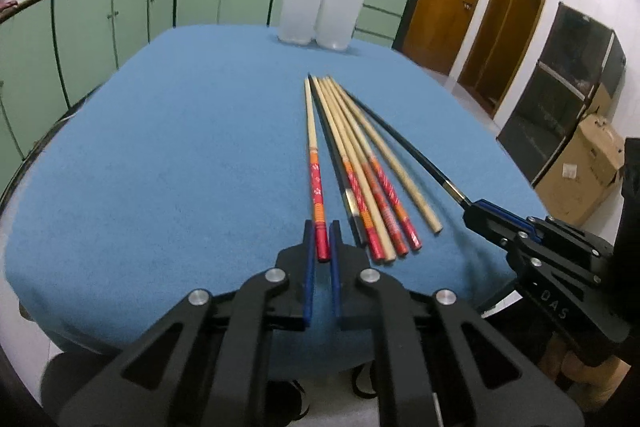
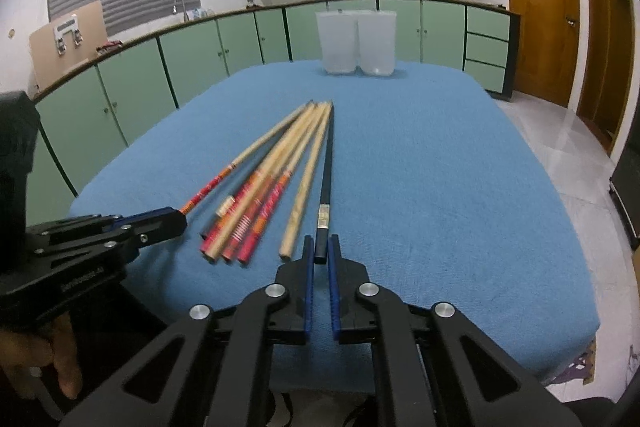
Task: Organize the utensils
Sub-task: 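Close the left tool on a red-patterned chopstick while the right tool grasps a dark chopstick, then carry the chopsticks to the white holder and drop them in with both tools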
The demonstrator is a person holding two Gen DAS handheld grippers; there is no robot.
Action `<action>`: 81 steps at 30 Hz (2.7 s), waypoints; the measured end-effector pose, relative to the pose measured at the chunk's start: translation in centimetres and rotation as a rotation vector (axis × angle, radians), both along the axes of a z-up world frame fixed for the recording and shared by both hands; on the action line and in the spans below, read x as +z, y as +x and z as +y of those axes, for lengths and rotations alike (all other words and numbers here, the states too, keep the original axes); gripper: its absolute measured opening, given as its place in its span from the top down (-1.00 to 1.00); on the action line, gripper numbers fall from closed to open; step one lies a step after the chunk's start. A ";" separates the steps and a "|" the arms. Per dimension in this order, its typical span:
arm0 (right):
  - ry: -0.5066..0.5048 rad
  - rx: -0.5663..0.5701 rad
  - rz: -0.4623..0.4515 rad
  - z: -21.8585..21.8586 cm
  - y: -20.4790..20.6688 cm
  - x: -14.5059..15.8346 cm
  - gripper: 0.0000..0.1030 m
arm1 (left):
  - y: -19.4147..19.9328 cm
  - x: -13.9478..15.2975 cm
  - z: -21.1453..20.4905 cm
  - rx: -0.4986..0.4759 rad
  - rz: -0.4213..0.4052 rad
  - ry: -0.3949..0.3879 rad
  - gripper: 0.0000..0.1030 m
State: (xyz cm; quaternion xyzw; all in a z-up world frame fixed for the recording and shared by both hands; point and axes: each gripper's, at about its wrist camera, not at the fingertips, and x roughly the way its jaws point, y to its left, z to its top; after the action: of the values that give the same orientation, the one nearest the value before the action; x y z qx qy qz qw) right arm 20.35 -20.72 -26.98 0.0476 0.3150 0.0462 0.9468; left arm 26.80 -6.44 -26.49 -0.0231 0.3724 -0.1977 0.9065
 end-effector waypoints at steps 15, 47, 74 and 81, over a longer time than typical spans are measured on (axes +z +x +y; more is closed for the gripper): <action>0.006 0.018 -0.141 -1.6 1.0 10.3 0.86 | 0.6 10.5 1.3 0.015 -0.163 -0.031 0.89; -0.073 0.175 -0.035 -3.7 20.6 24.9 0.86 | 18.1 22.2 -3.3 -0.155 -0.204 0.037 0.90; -0.110 0.045 -0.035 -9.3 39.9 24.0 0.86 | 37.4 23.4 -10.0 -0.079 -0.239 0.075 0.90; -0.099 0.043 -0.057 -10.1 37.3 23.8 0.75 | 35.5 22.5 -8.4 -0.073 -0.218 0.065 0.58</action>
State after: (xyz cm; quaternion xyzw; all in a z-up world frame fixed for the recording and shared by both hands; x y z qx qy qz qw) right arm 57.60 -30.79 -3.15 -0.0076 0.2906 0.0523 0.9554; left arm 62.34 -14.85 -4.00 0.0418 0.2785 -0.2197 0.9340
